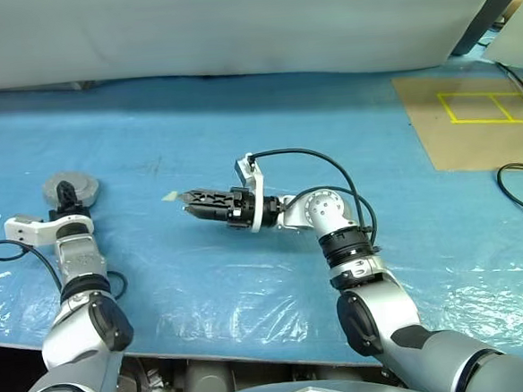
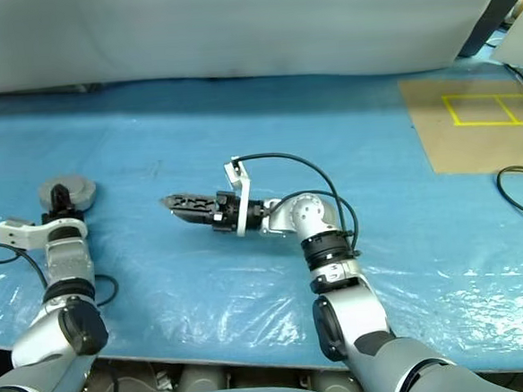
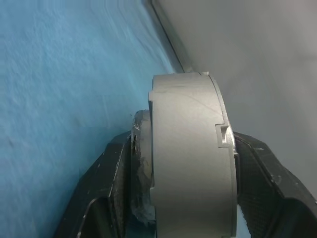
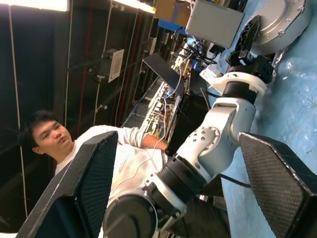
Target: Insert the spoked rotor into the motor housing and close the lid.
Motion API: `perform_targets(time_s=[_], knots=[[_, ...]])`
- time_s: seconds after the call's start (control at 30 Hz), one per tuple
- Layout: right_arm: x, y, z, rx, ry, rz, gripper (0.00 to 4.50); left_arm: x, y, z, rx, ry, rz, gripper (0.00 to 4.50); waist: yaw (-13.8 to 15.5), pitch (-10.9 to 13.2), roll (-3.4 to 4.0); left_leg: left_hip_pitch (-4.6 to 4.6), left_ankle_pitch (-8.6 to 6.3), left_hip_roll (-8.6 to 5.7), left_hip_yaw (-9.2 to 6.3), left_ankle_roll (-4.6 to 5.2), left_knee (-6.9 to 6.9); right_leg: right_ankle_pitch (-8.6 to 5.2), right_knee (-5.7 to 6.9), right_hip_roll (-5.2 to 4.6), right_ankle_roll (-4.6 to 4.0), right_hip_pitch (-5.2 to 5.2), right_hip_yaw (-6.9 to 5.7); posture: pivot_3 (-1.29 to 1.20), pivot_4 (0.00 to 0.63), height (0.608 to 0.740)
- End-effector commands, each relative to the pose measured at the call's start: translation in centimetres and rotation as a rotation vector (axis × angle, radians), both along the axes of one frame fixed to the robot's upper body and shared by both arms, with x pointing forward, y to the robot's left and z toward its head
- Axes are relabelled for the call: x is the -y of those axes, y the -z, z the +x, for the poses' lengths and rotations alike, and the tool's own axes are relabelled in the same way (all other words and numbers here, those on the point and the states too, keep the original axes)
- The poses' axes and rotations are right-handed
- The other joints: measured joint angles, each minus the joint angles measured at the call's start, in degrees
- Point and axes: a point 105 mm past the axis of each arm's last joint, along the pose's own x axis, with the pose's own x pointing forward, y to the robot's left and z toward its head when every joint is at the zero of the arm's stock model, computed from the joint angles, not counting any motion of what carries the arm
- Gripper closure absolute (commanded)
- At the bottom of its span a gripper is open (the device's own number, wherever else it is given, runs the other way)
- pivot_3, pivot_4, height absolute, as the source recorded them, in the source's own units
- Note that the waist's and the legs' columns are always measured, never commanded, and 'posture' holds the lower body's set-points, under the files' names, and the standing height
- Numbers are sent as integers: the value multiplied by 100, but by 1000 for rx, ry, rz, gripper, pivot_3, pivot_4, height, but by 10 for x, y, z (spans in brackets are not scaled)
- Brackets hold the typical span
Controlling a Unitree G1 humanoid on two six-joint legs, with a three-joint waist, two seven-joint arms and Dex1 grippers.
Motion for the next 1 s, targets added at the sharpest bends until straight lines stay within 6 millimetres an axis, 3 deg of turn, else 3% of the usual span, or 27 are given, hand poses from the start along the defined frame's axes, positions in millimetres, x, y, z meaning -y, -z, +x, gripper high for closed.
perform_targets(time_s=[0.03, 0.13, 0.37, 0.6, 0.7, 0.8, 1.0], knots=[[-7, -15, -6, 30, -16, 69, 405, -18, -1, -9, -41, -66, 25, 1846, -2, 0, 0, 3, 0, 0, 0, 0, 0, 0, 2, -1, 0, 0, 1, 0, 150, 740], [-7, -15, -5, 39, -8, 69, 405, -22, -1, -10, -54, -82, 20, 1846, -6, 0, 0, 7, 1, 0, 1, -1, 0, -1, 5, -2, -1, 1, 3, 0, 150, 740], [-13, -9, 3, 48, 42, 39, 377, -41, 4, -26, -79, -182, -22, 57, -35, 0, 5, 11, 1, 0, 6, -3, -4, -1, 6, -3, -2, -2, 10, 0, 150, 740], [-11, -10, 12, 77, 104, 40, 377, -64, -24, -50, 37, -311, 97, 57, -99, 1, 6, 3, 1, 1, 6, -3, -9, -2, 3, -3, -3, -8, 8, 0, 150, 740], [-14, 2, 28, 227, 246, -83, 377, -67, -37, -62, 45, -339, 229, 57, -88, 1, 5, -11, 1, 2, 5, -3, -10, -2, 4, -3, -3, -18, 5, 0, 150, 740], [-18, 12, 40, 426, 363, -188, 377, -49, -46, -66, 19, -241, 440, 57, -92, 1, 5, -13, 1, 4, 5, -3, -10, -2, 5, -12, -3, -19, 4, 0, 150, 740], [-11, -1, 45, 862, 525, -214, 377, 35, -50, -69, 26, 171, 764, 57, -109, 11, -15, -16, 1, -16, 9, -3, -12, -2, 4, -65, 2, -17, -13, 0, 150, 740]])
